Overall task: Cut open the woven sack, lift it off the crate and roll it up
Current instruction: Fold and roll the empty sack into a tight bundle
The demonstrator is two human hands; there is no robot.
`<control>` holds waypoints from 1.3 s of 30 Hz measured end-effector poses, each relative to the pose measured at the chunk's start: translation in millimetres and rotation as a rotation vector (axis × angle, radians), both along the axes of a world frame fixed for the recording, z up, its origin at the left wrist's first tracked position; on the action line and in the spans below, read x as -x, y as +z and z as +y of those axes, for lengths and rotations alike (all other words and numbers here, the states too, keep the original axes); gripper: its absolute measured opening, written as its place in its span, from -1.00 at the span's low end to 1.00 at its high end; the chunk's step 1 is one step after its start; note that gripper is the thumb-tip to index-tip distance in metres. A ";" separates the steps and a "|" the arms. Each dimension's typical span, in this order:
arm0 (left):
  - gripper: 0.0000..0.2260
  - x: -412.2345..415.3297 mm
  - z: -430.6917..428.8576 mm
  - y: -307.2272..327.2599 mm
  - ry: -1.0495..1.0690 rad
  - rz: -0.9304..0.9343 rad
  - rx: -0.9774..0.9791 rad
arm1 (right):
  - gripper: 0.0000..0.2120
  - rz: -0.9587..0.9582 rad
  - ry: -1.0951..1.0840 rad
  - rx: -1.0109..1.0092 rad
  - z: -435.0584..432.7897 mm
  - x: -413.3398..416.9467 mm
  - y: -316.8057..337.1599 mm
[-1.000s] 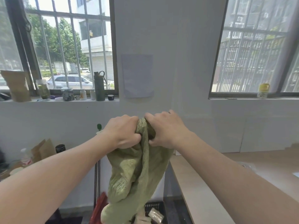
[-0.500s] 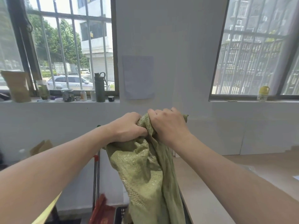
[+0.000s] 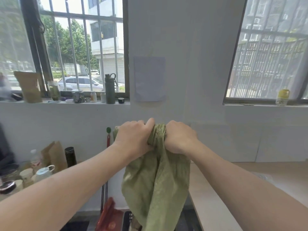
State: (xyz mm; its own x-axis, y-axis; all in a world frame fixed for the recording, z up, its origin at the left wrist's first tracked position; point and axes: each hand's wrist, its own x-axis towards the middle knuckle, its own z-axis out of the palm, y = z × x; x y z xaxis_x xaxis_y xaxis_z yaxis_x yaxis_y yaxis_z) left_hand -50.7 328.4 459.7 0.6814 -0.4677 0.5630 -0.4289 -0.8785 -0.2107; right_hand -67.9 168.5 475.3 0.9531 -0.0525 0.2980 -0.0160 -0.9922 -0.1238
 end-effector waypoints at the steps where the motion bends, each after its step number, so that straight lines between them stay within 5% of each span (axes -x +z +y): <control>1: -0.58 -1.3 1.6 -0.2 -0.004 -0.030 0.008 | -0.95 0.028 0.014 -0.045 0.9 -0.8 0.6; 9: -0.79 -6.8 4.6 8.0 -0.035 0.128 0.104 | -0.79 0.029 0.178 -0.078 -7.3 -4.5 -0.4; 17: -0.83 -23.1 5.1 27.1 -0.053 0.519 0.450 | -0.14 -0.465 0.218 0.530 -9.4 -0.2 -5.3; 21: -0.88 -19.0 0.7 35.0 -0.193 0.814 0.646 | -0.58 -0.649 0.191 0.516 -10.0 -4.9 -2.9; 25: -0.87 -11.2 0.6 39.4 -0.279 0.932 0.641 | -0.66 -0.678 0.203 0.475 -11.5 -6.1 1.8; 29: -0.88 -7.9 3.4 40.8 -0.274 0.857 0.471 | -0.74 -0.479 0.223 0.463 -12.2 -1.2 1.2; 36: -0.32 14.1 -7.0 24.6 -0.130 0.308 -0.033 | -0.79 -0.246 0.111 0.256 -13.9 -2.5 4.3; 39: -0.32 11.1 -15.1 14.3 -0.065 0.099 -0.047 | -0.82 -0.188 0.079 0.189 -10.4 -1.2 6.5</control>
State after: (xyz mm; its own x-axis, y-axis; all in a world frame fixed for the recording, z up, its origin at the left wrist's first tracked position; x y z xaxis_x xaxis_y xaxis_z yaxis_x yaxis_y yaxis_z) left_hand -61.8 313.3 474.0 0.6998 -0.5373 0.4707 -0.5056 -0.8381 -0.2050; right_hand -66.8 158.1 481.8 0.8790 0.0930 0.4676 0.0682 -0.9952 0.0698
